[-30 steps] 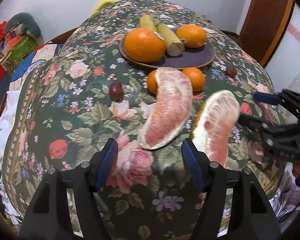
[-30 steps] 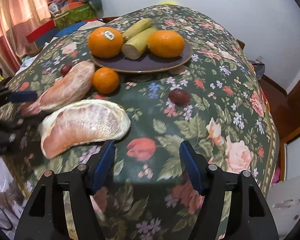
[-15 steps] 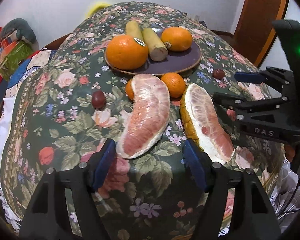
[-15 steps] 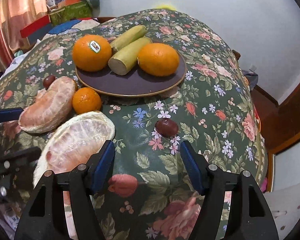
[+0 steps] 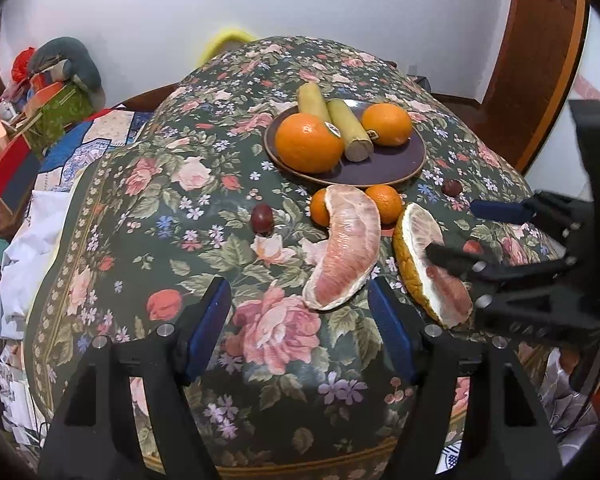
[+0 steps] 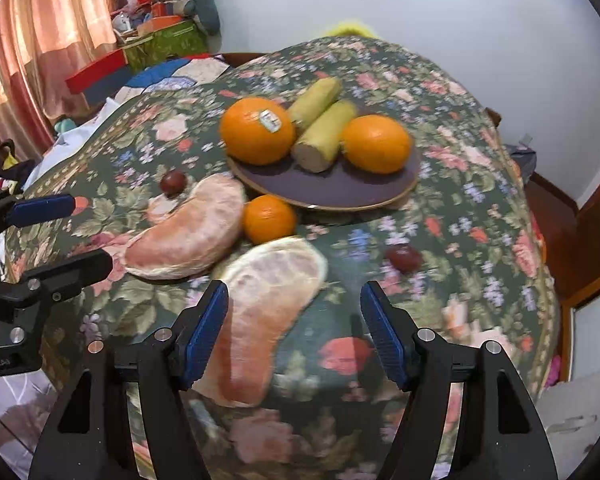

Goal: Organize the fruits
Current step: 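Move left tool to a pomelo segment while right tool approaches another segment, then grasp a pomelo segment with left tool while right tool grasps the other segment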

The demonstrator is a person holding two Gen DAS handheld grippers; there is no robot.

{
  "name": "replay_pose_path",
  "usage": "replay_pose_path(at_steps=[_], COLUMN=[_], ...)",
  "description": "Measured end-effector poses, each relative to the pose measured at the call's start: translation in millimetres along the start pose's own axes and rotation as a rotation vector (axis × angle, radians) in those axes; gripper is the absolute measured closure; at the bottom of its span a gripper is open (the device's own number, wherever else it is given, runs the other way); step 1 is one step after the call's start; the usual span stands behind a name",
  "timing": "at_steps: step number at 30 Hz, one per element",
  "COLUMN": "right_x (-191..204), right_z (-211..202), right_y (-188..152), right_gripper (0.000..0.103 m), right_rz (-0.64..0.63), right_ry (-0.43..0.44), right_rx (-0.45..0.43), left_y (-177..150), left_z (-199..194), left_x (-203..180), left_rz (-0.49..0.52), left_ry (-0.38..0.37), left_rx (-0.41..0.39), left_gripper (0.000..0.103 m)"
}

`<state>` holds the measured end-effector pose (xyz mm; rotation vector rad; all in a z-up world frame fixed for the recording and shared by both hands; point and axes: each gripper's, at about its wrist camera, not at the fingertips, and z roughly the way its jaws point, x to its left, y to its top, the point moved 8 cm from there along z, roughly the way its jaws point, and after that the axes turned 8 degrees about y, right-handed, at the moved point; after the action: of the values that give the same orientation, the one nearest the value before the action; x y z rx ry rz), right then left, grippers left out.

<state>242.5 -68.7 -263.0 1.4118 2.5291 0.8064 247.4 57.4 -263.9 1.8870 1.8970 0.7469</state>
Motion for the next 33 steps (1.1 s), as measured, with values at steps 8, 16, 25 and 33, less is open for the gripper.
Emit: replay_pose_path(at_steps=[8, 16, 25, 33], right_x=[12, 0, -25, -28], right_z=[21, 15, 12, 19], right_y=[-7, -16, -19, -12], right_gripper=[0.034, 0.037, 0.049, 0.056], right_rz=[0.020, 0.057, 0.110, 0.112], right_ry=[0.040, 0.095, 0.131, 0.163], right_rx=[0.051, 0.043, 0.031, 0.008], left_y=[-6, 1, 13, 20], left_z=[2, 16, 34, 51], left_x=[6, -6, -33, -41], left_rz=[-0.002, 0.012, 0.058, 0.070], left_ry=[0.001, -0.021, -0.042, -0.043], left_rx=[0.009, 0.026, 0.035, 0.047], left_gripper=[0.032, 0.032, 0.032, 0.032])
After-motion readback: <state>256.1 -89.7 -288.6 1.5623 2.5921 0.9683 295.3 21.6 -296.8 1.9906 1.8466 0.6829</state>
